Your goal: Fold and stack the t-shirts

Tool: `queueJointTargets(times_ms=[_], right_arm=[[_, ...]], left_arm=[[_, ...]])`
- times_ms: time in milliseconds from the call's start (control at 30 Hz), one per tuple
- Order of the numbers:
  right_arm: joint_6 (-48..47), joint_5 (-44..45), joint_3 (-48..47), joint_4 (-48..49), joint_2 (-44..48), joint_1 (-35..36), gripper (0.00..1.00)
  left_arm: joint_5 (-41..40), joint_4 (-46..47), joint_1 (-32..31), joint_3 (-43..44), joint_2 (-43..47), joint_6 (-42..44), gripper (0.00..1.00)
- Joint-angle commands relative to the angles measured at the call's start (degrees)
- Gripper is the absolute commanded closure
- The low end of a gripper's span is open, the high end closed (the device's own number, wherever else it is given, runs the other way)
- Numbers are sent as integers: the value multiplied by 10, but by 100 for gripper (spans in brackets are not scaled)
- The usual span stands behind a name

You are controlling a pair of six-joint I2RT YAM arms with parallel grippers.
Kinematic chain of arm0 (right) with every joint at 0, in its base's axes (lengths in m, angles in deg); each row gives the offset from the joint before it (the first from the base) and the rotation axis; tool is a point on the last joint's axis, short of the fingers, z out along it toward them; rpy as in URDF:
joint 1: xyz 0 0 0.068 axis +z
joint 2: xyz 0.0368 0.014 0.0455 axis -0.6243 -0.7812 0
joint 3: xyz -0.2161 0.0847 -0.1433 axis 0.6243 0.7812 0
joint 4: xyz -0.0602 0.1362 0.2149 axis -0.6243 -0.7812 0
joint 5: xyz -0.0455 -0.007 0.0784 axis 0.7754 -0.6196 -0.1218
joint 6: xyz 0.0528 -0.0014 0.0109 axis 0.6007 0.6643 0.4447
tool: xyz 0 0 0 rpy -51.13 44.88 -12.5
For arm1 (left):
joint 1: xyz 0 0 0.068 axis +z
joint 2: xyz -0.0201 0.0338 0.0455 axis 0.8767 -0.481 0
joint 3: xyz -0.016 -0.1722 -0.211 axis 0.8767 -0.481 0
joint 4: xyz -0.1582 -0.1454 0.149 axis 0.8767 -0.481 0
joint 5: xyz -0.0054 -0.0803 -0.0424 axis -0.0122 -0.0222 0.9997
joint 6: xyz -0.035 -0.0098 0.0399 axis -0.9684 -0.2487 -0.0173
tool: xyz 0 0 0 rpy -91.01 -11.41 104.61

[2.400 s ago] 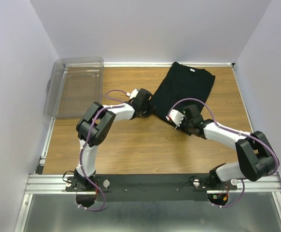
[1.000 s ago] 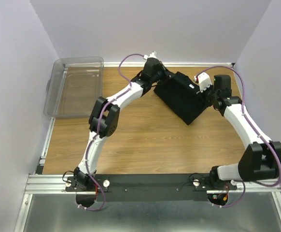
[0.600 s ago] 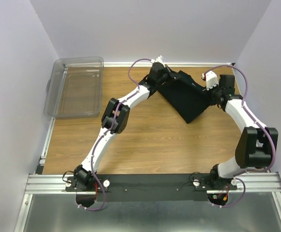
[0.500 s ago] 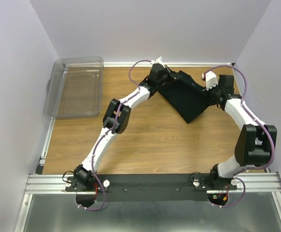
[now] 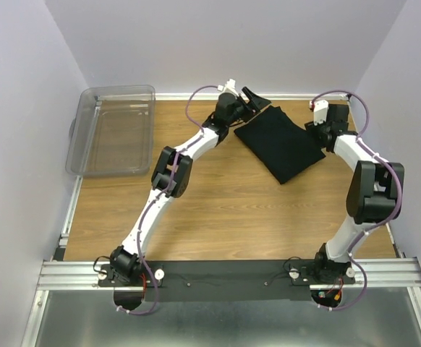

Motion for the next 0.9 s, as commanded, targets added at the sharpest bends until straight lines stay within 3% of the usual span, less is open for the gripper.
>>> queueJointTargets(times_ms=[0, 100, 233, 267, 300, 367, 433, 533, 700, 867], right_arm=[[46, 68, -35, 45, -31, -32, 31], [70, 5, -30, 48, -2, -53, 31], [8, -281, 15, -13, 53, -60, 40], [-1, -377, 17, -52, 51, -59, 44], [2, -416, 13, -70, 46, -59, 48], [16, -482, 2, -100, 10, -58, 55], [42, -515, -20, -128, -13, -58, 54], [77, -507, -41, -139, -24, -57, 49], [131, -375, -42, -139, 0, -61, 45], [249, -295, 55, -139, 57, -64, 36]], left_arm=[[1, 34, 29, -43, 133, 97, 13], [-9, 38, 43, -176, 268, 200, 12], [-32, 75, 48, -440, 440, 313, 7], [-24, 93, 50, -476, 461, 320, 4], [-9, 97, 50, -505, 476, 322, 2], [55, 85, 58, -533, 467, 321, 2], [141, 55, 57, -521, 420, 323, 6], [162, 20, 48, -519, 387, 336, 15], [98, -23, 33, -532, 369, 362, 26], [48, -8, 32, -601, 429, 393, 27]])
